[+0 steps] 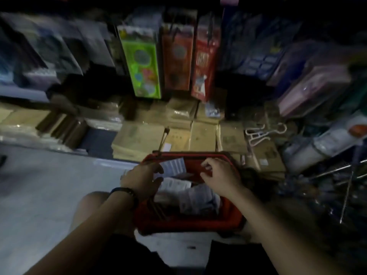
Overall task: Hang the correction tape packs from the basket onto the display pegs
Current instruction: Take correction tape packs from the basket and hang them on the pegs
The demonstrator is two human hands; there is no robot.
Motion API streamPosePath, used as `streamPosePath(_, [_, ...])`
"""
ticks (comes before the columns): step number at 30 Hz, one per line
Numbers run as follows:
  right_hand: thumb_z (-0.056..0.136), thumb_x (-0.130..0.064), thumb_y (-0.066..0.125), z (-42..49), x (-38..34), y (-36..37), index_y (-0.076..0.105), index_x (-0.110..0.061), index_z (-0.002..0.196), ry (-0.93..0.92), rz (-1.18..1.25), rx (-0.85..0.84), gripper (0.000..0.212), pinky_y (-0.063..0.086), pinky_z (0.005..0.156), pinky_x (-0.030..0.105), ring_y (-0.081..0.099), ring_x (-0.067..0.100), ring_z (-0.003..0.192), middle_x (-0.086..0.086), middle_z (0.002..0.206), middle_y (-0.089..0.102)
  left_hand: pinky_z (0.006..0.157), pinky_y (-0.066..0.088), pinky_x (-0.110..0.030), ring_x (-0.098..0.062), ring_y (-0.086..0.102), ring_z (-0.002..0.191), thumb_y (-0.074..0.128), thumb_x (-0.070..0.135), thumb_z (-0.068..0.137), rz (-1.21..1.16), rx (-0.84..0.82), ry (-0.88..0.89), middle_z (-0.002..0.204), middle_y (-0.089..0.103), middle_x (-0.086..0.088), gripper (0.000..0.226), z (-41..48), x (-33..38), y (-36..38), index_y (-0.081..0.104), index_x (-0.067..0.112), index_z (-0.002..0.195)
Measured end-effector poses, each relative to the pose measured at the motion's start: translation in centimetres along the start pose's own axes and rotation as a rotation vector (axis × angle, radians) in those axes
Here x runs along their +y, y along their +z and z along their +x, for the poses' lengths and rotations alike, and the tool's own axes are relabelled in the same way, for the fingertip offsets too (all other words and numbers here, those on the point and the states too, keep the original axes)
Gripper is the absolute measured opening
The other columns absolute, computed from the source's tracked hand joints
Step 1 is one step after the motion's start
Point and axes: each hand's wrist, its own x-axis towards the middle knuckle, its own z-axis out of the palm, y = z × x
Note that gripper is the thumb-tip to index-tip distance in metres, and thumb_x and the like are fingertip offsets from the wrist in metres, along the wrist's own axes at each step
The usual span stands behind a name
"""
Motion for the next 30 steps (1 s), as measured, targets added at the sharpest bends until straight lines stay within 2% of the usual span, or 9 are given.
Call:
streamPosePath(4, [0.092, -0.018, 0.071, 0.7, 5.6, 6.6, 0.063, -0.032, 0.104, 0.116, 0.018, -0.138, 0.020, 0.055, 0.079, 0.034, 0.064, 0.014, 0.090, -0.010, 0.094, 0.063, 0.098, 0.055, -0.039, -0.024, 0.066, 0.119, 0.065, 0.041, 0.095, 0.002, -0.149, -0.071, 0.130, 0.067, -0.002, 0.033, 1.8, -1.4, 5.4, 0.064, 0.032, 0.127])
streamPosePath(10, [0.084, -0.010, 0.070, 2.5, 12.6, 12.8, 0.061, -0.028, 0.109, 0.191, -0.190, -0.459, 0.032, 0.057, 0.090, 0.042, 0.065, 0.028, 0.110, 0.004, 0.120, 0.066, 0.109, 0.050, -0.041, -0.031, 0.061, 0.131, 0.062, 0.041, 0.101, 0.011, -0.498, -0.049, 0.145, 0.062, -0.011, 0.055, 3.6, -1.5, 10.4, 0.051, 0.021, 0.150])
streamPosePath(13, [0.080, -0.005, 0.069, 3.1, 13.1, 14.5, 0.062, -0.022, 0.128, 0.195, -0.272, -0.556, 0.051, 0.050, 0.107, 0.041, 0.054, 0.034, 0.132, 0.011, 0.142, 0.055, 0.110, 0.047, -0.036, -0.026, 0.059, 0.134, 0.056, 0.040, 0.106, 0.008, -0.552, 0.019, 0.149, 0.059, -0.005, 0.045, 4.2, -0.8, 10.5, 0.051, 0.027, 0.148])
streamPosePath(15, [0.081, -0.007, 0.071, 3.4, 13.1, 15.6, 0.054, -0.022, 0.142, 0.216, -0.345, -0.607, 0.065, 0.043, 0.116, 0.042, 0.044, 0.034, 0.144, 0.010, 0.155, 0.045, 0.103, 0.047, -0.031, -0.022, 0.059, 0.131, 0.053, 0.037, 0.108, 0.006, -0.583, 0.029, 0.146, 0.059, -0.001, 0.041, 4.5, -0.7, 10.6, 0.050, 0.027, 0.148])
streamPosePath(18, [0.082, -0.017, 0.074, 3.5, 13.8, 17.9, 0.039, -0.023, 0.157, 0.157, -0.344, -0.632, 0.082, 0.033, 0.124, 0.045, 0.032, 0.038, 0.152, 0.012, 0.165, 0.033, 0.094, 0.045, -0.025, -0.018, 0.062, 0.124, 0.052, 0.035, 0.108, 0.005, -0.564, 0.019, 0.141, 0.061, 0.000, 0.037, 5.0, -1.0, 10.9, 0.050, 0.026, 0.144])
streamPosePath(20, [0.083, -0.017, 0.072, 3.4, 14.8, 19.1, 0.032, -0.023, 0.162, 0.097, -0.380, -0.614, 0.088, 0.032, 0.124, 0.046, 0.032, 0.040, 0.152, 0.012, 0.165, 0.034, 0.098, 0.047, -0.026, -0.019, 0.061, 0.126, 0.052, 0.034, 0.108, -0.002, -0.566, 0.023, 0.142, 0.060, 0.000, 0.037, 5.3, -1.2, 11.1, 0.050, 0.027, 0.144])
streamPosePath(22, [0.082, -0.013, 0.069, 3.4, 15.7, 19.9, 0.037, -0.020, 0.160, 0.077, -0.417, -0.610, 0.085, 0.037, 0.120, 0.047, 0.040, 0.042, 0.146, 0.013, 0.161, 0.042, 0.105, 0.051, -0.032, -0.020, 0.062, 0.127, 0.052, 0.036, 0.107, -0.002, -0.573, 0.035, 0.143, 0.060, -0.001, 0.036, 5.5, -1.3, 11.4, 0.049, 0.030, 0.143])
streamPosePath(24, [0.081, -0.014, 0.068, 3.5, 16.4, 20.3, 0.042, -0.020, 0.157, 0.070, -0.425, -0.599, 0.081, 0.039, 0.117, 0.053, 0.045, 0.044, 0.141, 0.013, 0.156, 0.047, 0.103, 0.056, -0.039, -0.020, 0.066, 0.121, 0.051, 0.038, 0.106, -0.019, -0.563, 0.039, 0.139, 0.064, -0.001, 0.035, 5.6, -1.5, 11.7, 0.050, 0.034, 0.141])
streamPosePath(30, [0.088, -0.012, 0.064, 3.6, 18.6, 22.4, 0.057, -0.023, 0.143, 0.036, -0.542, -0.571, 0.057, 0.048, 0.103, 0.063, 0.055, 0.047, 0.129, 0.013, 0.143, 0.058, 0.098, 0.059, -0.039, -0.015, 0.068, 0.116, 0.051, 0.042, 0.106, -0.032, -0.569, 0.032, 0.133, 0.067, 0.005, 0.034, 6.2, -1.8, 12.5, 0.049, 0.039, 0.140])
